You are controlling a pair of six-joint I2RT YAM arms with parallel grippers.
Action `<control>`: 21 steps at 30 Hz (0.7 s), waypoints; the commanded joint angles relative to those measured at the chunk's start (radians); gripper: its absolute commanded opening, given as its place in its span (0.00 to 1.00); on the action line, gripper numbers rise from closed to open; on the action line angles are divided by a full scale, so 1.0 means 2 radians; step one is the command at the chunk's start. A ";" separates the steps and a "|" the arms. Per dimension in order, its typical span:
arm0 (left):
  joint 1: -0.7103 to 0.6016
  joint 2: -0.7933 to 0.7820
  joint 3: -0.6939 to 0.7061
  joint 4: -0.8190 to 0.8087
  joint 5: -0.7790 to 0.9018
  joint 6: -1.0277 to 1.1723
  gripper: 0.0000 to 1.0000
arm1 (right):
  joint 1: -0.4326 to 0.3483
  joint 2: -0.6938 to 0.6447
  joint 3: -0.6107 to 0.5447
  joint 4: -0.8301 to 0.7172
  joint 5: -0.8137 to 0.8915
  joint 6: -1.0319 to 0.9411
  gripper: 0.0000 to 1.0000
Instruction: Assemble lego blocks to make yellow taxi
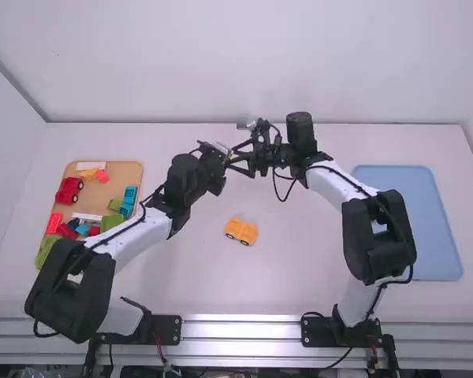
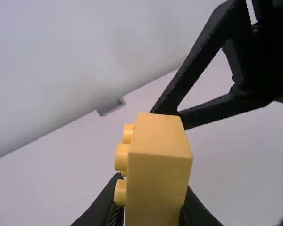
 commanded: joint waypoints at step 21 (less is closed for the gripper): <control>-0.013 0.008 -0.004 0.042 0.046 -0.065 0.07 | 0.012 -0.001 -0.022 0.047 0.043 0.059 0.36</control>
